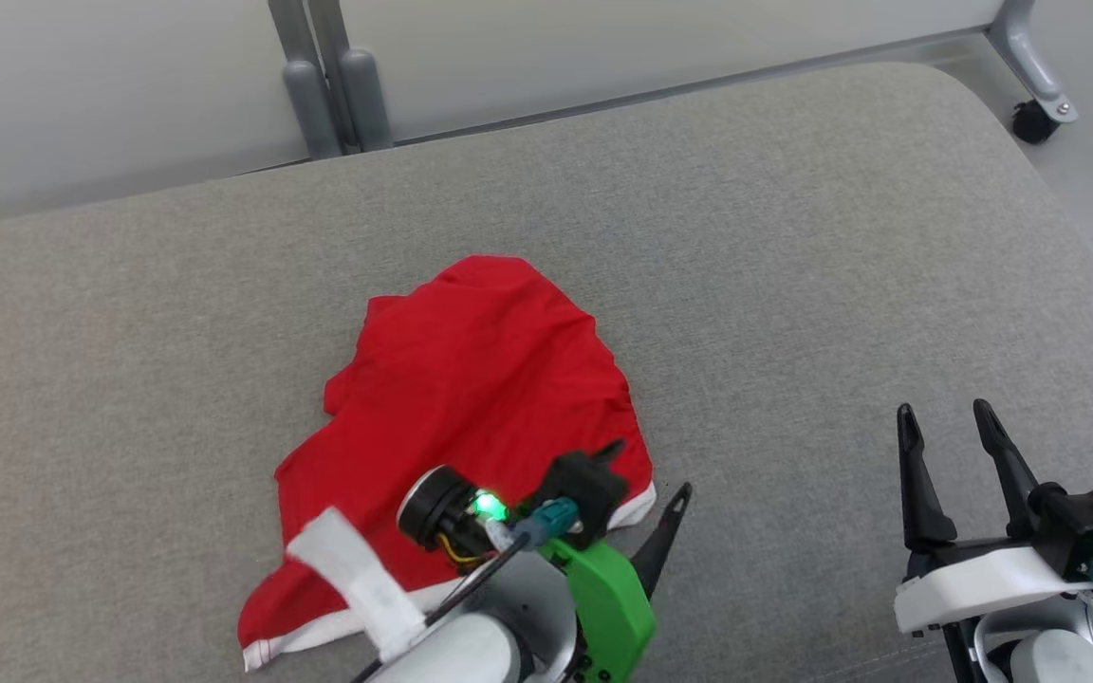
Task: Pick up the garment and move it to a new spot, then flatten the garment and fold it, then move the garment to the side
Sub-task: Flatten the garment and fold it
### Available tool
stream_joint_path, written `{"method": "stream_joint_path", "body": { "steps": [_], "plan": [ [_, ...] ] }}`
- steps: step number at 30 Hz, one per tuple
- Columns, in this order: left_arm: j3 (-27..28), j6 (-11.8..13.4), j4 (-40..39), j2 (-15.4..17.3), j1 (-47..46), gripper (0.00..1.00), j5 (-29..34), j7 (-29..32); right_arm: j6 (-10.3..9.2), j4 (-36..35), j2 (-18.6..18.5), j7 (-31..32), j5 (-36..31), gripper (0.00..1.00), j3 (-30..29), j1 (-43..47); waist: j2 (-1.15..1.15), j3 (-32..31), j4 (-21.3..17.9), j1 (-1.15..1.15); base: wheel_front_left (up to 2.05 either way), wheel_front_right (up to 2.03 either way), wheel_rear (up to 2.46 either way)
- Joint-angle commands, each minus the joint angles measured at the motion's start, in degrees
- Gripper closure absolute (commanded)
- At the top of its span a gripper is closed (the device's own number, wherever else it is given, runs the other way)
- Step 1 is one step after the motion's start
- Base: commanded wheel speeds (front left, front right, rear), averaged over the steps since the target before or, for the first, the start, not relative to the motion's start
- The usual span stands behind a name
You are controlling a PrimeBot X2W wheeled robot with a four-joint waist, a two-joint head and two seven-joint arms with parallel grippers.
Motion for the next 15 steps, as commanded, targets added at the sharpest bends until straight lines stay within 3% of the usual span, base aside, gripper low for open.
{"method": "stream_joint_path", "body": {
  "steps": [1, 6, 11, 12, 13, 15],
  "plan": [
    [-1.2, -1.2, 3.7, -0.5, -2.8, 0.00, 1.4, 0.7, -0.02, 0.2, 0.2, -0.2, 0.3, 0.00, 0.3, -1.3, 0.00, 2.1, -3.3, 0.00, 0.00, 0.00, 0.00],
    [-4.1, -4.0, 17.1, -3.4, -7.3, 0.00, 2.6, 1.5, -0.02, 0.9, 0.6, -0.2, 0.9, 0.00, 0.4, -2.1, 0.00, 3.9, -6.6, 0.00, 0.00, 0.00, 0.00],
    [-5.5, -2.9, 28.7, -4.0, -9.9, 0.00, 4.7, 2.7, -0.02, 1.2, 0.9, -0.2, 1.1, 0.00, -0.4, -1.5, 0.00, 4.5, -7.7, 0.00, 0.00, 0.00, 0.00],
    [-5.4, -2.9, 30.0, -4.0, -10.2, 0.25, 4.7, 2.6, -0.02, 1.2, 1.0, -0.2, 1.2, 0.00, -0.5, -1.4, 0.00, 4.5, -7.7, 0.00, 0.00, 0.00, 0.00],
    [-4.9, -2.8, 31.4, -4.1, -10.4, 1.00, 4.1, 2.4, -0.02, 1.3, 1.0, -0.2, 1.1, 0.00, -0.7, -1.3, 0.00, 4.4, -7.7, 0.00, 0.00, 0.00, 0.00],
    [-4.2, -3.7, 32.8, -4.4, -10.1, 1.00, 2.6, 1.4, -0.02, 1.3, 1.0, -0.2, 1.0, 0.00, -1.0, -1.1, 0.00, 4.2, -7.4, 0.00, 0.00, 0.00, 0.00]
  ]
}}
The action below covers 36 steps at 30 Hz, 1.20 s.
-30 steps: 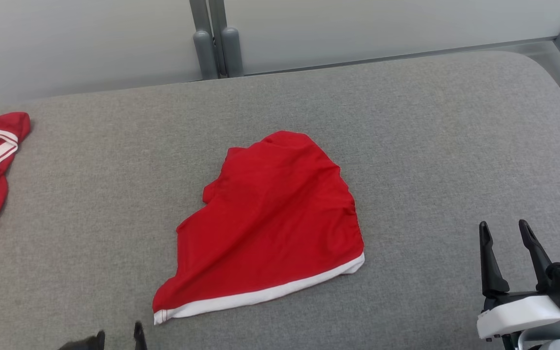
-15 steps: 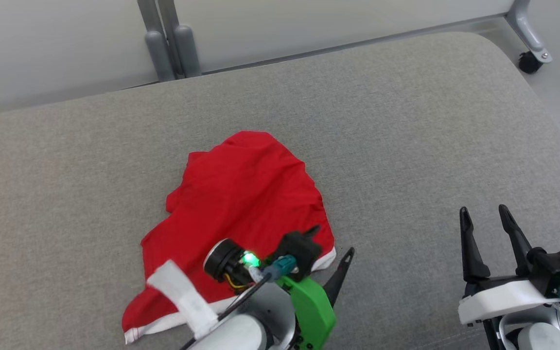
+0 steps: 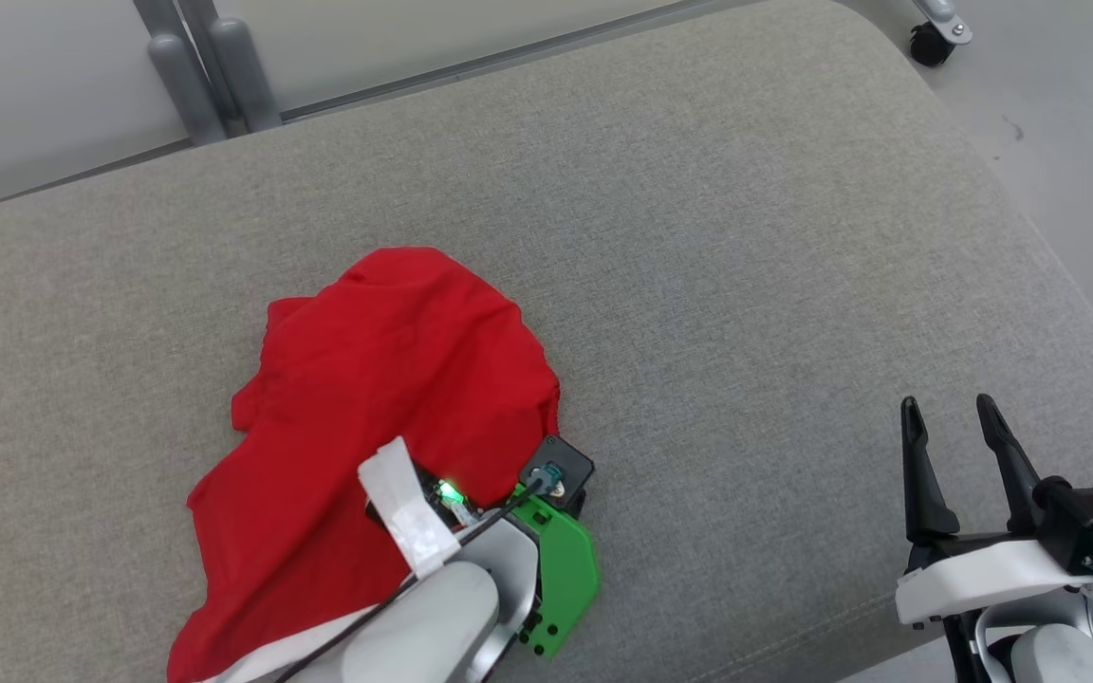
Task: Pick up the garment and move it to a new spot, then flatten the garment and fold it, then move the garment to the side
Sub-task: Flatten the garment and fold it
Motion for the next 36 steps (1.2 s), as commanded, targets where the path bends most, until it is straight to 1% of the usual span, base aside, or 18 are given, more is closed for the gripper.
{"method": "stream_joint_path", "body": {
  "steps": [1, 4, 7, 8, 9, 10, 11, 14, 16, 18, 20, 23, 25, 28, 31, 33, 35, 36],
  "plan": [
    [1.3, 0.2, 0.5, 0.2, -0.1, 1.00, -1.4, -1.8, -0.02, 0.1, 0.1, -0.2, 0.2, 0.00, -0.2, 0.2, 0.00, -0.1, 0.3, 0.00, 0.00, 0.00, 0.00],
    [4.5, 0.6, -1.6, -1.6, -0.5, 1.00, -4.8, -9.1, -0.02, -0.1, 0.1, -0.2, 0.0, 0.00, -0.4, 0.1, 0.00, -0.4, 1.0, 0.00, 0.00, 0.00, 0.00],
    [6.0, 0.1, -3.5, -1.9, -0.6, 1.00, -7.9, -16.5, -0.02, -0.2, 0.1, -0.2, -0.3, 0.00, 0.1, -0.2, 0.00, -0.5, 1.4, 0.00, 0.00, 0.00, 0.00],
    [6.1, 0.4, -4.1, -2.0, -0.3, 1.00, -9.6, -19.1, -0.02, -0.1, 0.1, -0.2, -0.4, 0.00, 0.4, -0.4, 0.00, -0.6, 1.5, 0.00, 0.00, 0.00, 0.00],
    [4.4, -0.8, -5.3, -2.1, -0.1, 0.64, -10.7, -21.4, -0.02, 0.0, 0.1, -0.2, -0.4, 0.00, 0.6, -0.6, 0.00, -0.6, 1.4, 0.00, 0.00, 0.00, 0.00],
    [3.2, -1.5, -6.1, -2.3, 0.4, 0.33, -12.5, -23.2, -0.02, 0.1, 0.0, -0.2, -0.4, 0.00, 0.7, -0.6, 0.00, -0.6, 1.3, 0.00, 0.00, 0.00, 0.00],
    [2.0, -2.1, -6.5, -2.1, 1.4, 0.00, -15.3, -24.7, -0.02, 0.1, -0.2, -0.2, -0.4, 0.00, 0.8, -0.7, 0.00, -0.5, 1.3, 0.00, 0.00, 0.00, 0.00],
    [-2.7, -4.4, -6.7, -2.0, 1.4, 0.00, -20.1, -27.2, -0.02, 0.6, -0.4, -0.2, -0.4, 0.00, 1.7, -1.4, 0.00, 0.1, 0.7, 0.00, 0.00, 0.00, 0.00],
    [-4.8, -6.1, -7.1, -2.0, 1.8, 0.00, -23.9, -28.8, -0.02, 0.8, -0.6, -0.2, -0.2, 0.00, 1.5, -1.6, 0.00, 0.5, 0.4, 0.00, 0.00, 0.00, 0.00],
    [-6.8, -7.2, -7.7, -2.0, 0.7, 0.00, -26.2, -29.8, -0.02, 0.9, -0.7, -0.2, 0.0, 0.00, 1.1, -1.6, 0.00, 0.9, 0.3, 0.00, 0.00, 0.00, 0.00],
    [-8.0, -7.5, -8.3, -2.0, -0.8, 0.00, -27.8, -30.5, -0.02, 0.9, -0.8, -0.2, 0.0, 0.00, 0.7, -1.2, 0.00, 1.0, 0.6, 0.00, 0.00, 0.00, 0.00],
    [-6.8, -5.8, -9.2, -2.0, -1.6, 0.00, -29.6, -31.1, -0.02, 0.7, -0.9, -0.2, -0.3, 0.00, -0.6, -0.1, 0.00, 0.7, 1.8, 0.00, 0.00, 0.00, 0.00],
    [-3.3, -4.2, -10.8, -2.0, -1.9, 0.00, -27.9, -31.0, -0.02, 0.4, -1.0, -0.2, -0.5, 0.00, -1.5, 0.8, 0.00, 0.0, 3.2, 0.00, 0.00, 0.00, 0.00],
    [3.2, -1.3, -12.5, -1.3, 1.3, 0.00, -22.1, -31.0, -0.02, 0.0, -1.5, -0.2, -0.8, 0.00, -2.4, 1.9, 0.00, -1.6, 5.1, 0.00, 0.00, 0.00, 0.00],
    [11.4, 1.9, -16.6, 1.2, 6.6, 0.00, -15.9, -31.0, -0.02, -0.6, -2.2, -0.2, -1.2, 0.00, -3.3, 3.2, 0.00, -4.1, 7.1, 0.00, 0.00, 0.00, 0.00],
    [17.6, 3.9, -20.3, 2.1, 11.5, 0.00, -13.1, -31.0, -0.02, -1.2, -2.6, -0.2, -1.5, 0.00, -3.8, 3.7, 0.00, -5.7, 8.4, 0.00, 0.00, 0.00, 0.00],
    [22.6, 4.9, -23.4, 3.0, 16.2, 0.00, -10.4, -31.0, -0.02, -1.6, -3.0, -0.2, -1.6, 0.00, -4.3, 4.3, 0.00, -7.1, 9.5, 0.00, 0.00, 0.00, 0.00],
    [26.3, 5.7, -25.4, 2.9, 19.1, 0.00, -9.7, -31.0, -0.02, -1.9, -3.4, -0.2, -1.6, 0.00, -4.4, 4.6, 0.00, -7.8, 10.1, 0.00, 0.00, 0.00, 0.00]
  ]
}}
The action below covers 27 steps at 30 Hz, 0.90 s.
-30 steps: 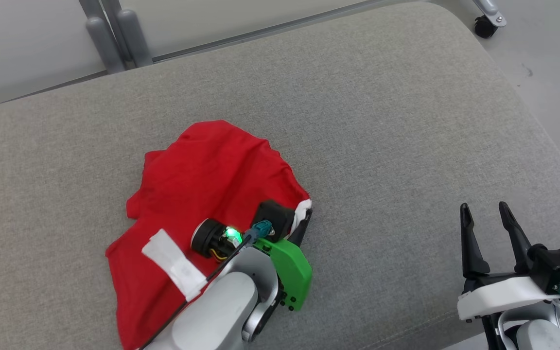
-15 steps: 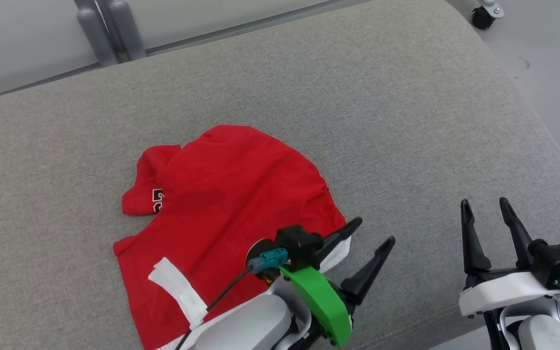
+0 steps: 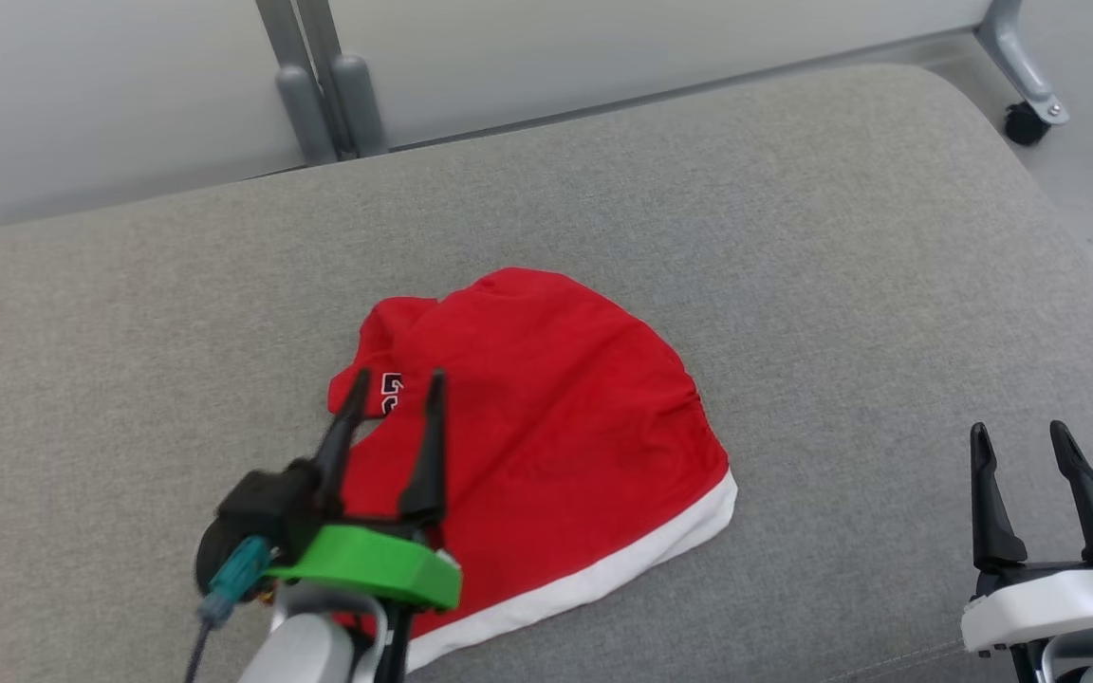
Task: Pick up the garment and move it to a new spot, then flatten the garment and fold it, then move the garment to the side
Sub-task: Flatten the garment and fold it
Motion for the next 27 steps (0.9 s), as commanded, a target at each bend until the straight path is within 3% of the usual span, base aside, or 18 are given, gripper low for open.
{"method": "stream_joint_path", "body": {
  "steps": [1, 4, 11, 18, 27],
  "plan": [
    [4.6, 1.0, -1.9, -0.2, 4.3, 0.00, 1.2, 0.0, -0.02, -0.4, -0.7, -0.2, -0.3, 0.00, 0.0, 0.8, 0.00, -4.2, 4.0, 0.00, 0.00, 0.00, 0.00],
    [11.8, 1.0, -4.7, -0.5, 11.0, 0.00, 4.5, 0.0, -0.02, -1.0, -1.6, -0.2, -0.2, 0.00, -0.4, 1.5, 0.00, -5.5, 5.6, 0.00, 0.00, 0.00, 0.00],
    [20.8, -3.5, -5.3, -1.2, 20.8, 0.00, 11.9, 0.0, -0.02, 0.0, -3.6, -0.2, 0.0, 0.00, -1.1, 2.9, 0.00, -7.2, 9.1, 0.00, 0.00, 0.00, 0.00],
    [24.9, -10.2, -4.8, -2.7, 25.4, 0.00, 18.4, 0.0, -0.02, 2.5, -3.4, -0.2, -0.5, 0.00, 0.0, 4.1, 0.00, -7.4, 10.6, 0.00, 0.00, 0.00, 0.00],
    [29.3, -13.7, -5.1, -4.7, 26.6, 0.00, 21.2, 0.0, -0.02, 3.6, -2.6, -0.2, -0.5, 0.00, 1.2, 3.3, 0.00, -7.3, 10.5, 0.00, 0.00, 0.00, 0.00]
  ]
}}
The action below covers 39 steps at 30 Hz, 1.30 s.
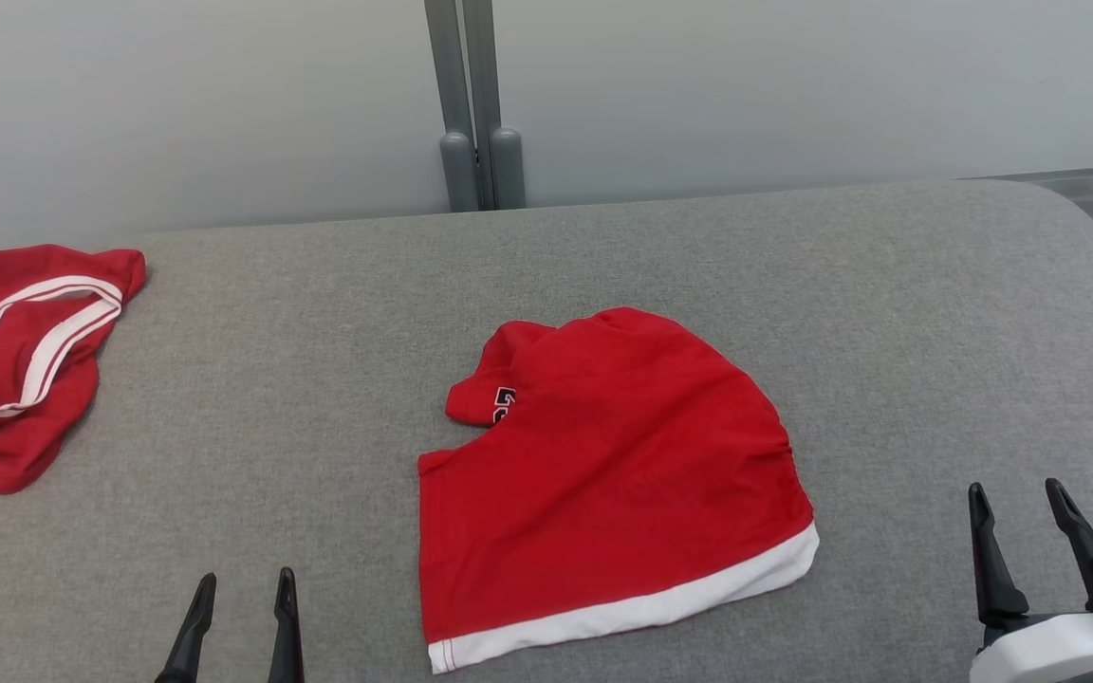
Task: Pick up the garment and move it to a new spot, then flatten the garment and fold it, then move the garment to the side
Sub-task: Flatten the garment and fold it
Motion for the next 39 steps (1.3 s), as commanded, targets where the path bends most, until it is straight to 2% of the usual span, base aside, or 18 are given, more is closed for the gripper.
{"method": "stream_joint_path", "body": {
  "steps": [1, 11, 14, 16, 19, 21, 24, 30, 39],
  "plan": [
    [0.5, -0.3, 0.1, -0.1, 0.2, 0.00, 0.5, 0.0, -0.02, 0.1, 0.0, -0.2, -0.1, 0.00, 0.1, -0.3, 0.00, 0.0, 0.0, 0.00, 0.00, 0.00, 0.00],
    [1.0, -1.1, 0.7, -0.3, -0.1, 0.00, 0.3, 0.0, -0.02, -0.7, -0.3, -0.2, -0.3, 0.00, 1.5, -1.2, 0.00, 0.7, -0.3, 0.00, 0.00, 0.00, 0.00],
    [1.1, -0.1, -2.0, -0.3, -1.4, 0.00, -0.3, 0.0, -0.02, -2.6, -0.4, -0.2, 0.7, 0.00, 2.9, -2.2, 0.00, 0.8, -0.1, 0.00, 0.00, 0.00, 0.00],
    [0.7, 0.8, -3.6, -0.3, -1.2, 0.00, -0.4, 0.0, -0.02, -2.3, -1.4, -0.2, 2.6, 0.00, 6.3, -2.3, 0.00, 1.1, 0.0, 0.00, 0.00, 0.00, 0.00],
    [-2.4, 0.7, -1.0, -0.3, -0.4, 0.00, -1.8, 0.3, -0.03, 2.3, -5.3, 0.4, 6.8, 0.00, 15.2, -3.8, 0.00, 1.7, 0.3, 0.00, 0.00, 0.00, 0.00],
    [-4.7, 0.5, 0.7, -0.2, -1.6, 0.00, -2.5, 1.9, -0.03, 5.6, -8.4, 2.9, 10.7, 0.00, 22.0, -6.1, 0.00, 2.3, 0.5, 0.00, 0.00, 0.00, 0.00],
    [-8.1, 0.3, 4.1, -0.2, -3.3, 0.00, -5.9, 6.2, -0.04, 9.9, -11.7, 5.5, 14.5, 0.00, 28.6, -9.6, 0.00, 3.5, 1.0, 0.00, 0.00, 0.00, 0.00],
    [-13.9, 0.3, 10.0, -0.2, -6.3, 0.00, -11.0, 13.9, -0.04, 16.1, -14.0, 6.4, 20.3, 0.00, 33.2, -15.0, 0.00, 5.2, 1.9, 0.00, 0.00, 0.00, 0.00],
    [-19.0, 1.7, 13.9, -0.2, -9.3, 0.00, -16.4, 14.9, -0.04, 20.1, -15.4, 5.3, 24.2, 0.00, 39.1, -19.2, 0.00, 7.2, 1.8, 0.00, 0.00, 0.00, 0.00]
  ]
}}
